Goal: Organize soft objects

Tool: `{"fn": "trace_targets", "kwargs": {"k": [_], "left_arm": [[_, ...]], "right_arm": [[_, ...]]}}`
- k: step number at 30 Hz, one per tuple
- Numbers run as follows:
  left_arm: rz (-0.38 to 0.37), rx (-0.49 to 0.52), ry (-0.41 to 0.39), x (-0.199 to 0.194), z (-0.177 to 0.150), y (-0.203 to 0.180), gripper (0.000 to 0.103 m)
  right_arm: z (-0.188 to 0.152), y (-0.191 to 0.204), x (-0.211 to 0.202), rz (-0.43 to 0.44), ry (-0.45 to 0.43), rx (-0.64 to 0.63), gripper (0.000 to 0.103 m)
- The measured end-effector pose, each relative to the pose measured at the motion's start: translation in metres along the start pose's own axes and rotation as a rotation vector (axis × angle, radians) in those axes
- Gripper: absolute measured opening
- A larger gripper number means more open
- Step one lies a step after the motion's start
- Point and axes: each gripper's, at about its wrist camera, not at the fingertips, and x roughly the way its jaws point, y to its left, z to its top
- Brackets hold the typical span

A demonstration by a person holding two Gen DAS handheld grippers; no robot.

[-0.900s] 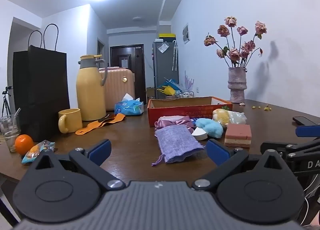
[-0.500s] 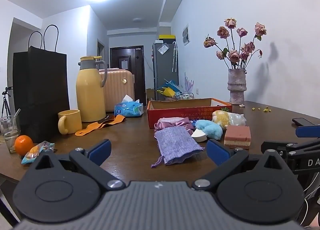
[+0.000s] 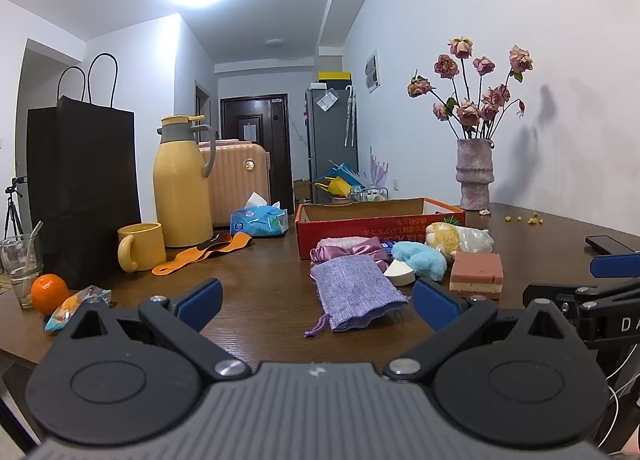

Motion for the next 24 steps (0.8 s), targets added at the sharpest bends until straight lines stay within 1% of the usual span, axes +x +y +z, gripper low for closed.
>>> {"fn": "trace_targets", "kwargs": {"k": [24], "left_arm": [[-0.003,0.007,-0.006,-0.0019,0.0022,0.0012,0.103]], "right_arm": [[-0.0003,-0.0034,0.0000,-0.011,-0.004,0.009,0.103]]}}
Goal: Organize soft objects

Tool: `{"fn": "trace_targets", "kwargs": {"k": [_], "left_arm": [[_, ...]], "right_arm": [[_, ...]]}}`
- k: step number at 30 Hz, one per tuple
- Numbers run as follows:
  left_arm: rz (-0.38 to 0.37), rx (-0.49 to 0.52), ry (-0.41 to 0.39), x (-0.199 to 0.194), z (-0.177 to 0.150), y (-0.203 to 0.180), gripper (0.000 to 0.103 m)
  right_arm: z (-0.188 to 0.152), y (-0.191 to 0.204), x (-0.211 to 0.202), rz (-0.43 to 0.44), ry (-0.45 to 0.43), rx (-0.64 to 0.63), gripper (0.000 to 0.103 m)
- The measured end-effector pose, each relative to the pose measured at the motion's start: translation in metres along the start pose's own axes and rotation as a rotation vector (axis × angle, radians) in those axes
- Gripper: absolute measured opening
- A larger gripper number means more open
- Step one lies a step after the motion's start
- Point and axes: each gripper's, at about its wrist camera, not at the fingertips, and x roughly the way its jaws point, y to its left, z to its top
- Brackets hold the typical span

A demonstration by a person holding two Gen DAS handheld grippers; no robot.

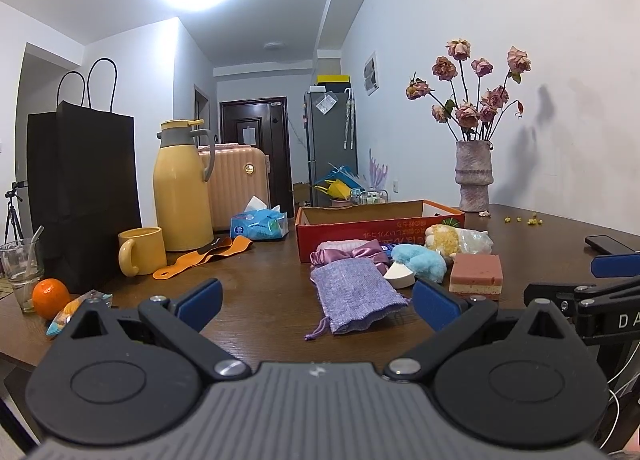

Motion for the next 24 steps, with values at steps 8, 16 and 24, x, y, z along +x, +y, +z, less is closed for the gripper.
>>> {"fn": "trace_targets", "kwargs": {"k": [8,16,24], "left_arm": [[0.000,0.002,-0.001,0.0003,0.0004,-0.0012,0.103],[0.001,0.004,-0.006,0.0006,0.0009,-0.0024,0.103],[0.002,0.003,-0.006,0.0005,0.0006,-0.0022,0.103]], "right_arm": [[-0.0009,-0.0004,0.0003,-0.001,0.004,0.000,0.103],[-0.0007,-0.0003,0.0003,-0.001,0.002,0.001,0.103],[-0.0008,-0.0002,0.0004,-0.001,0.001,-0.001,0.103]]}}
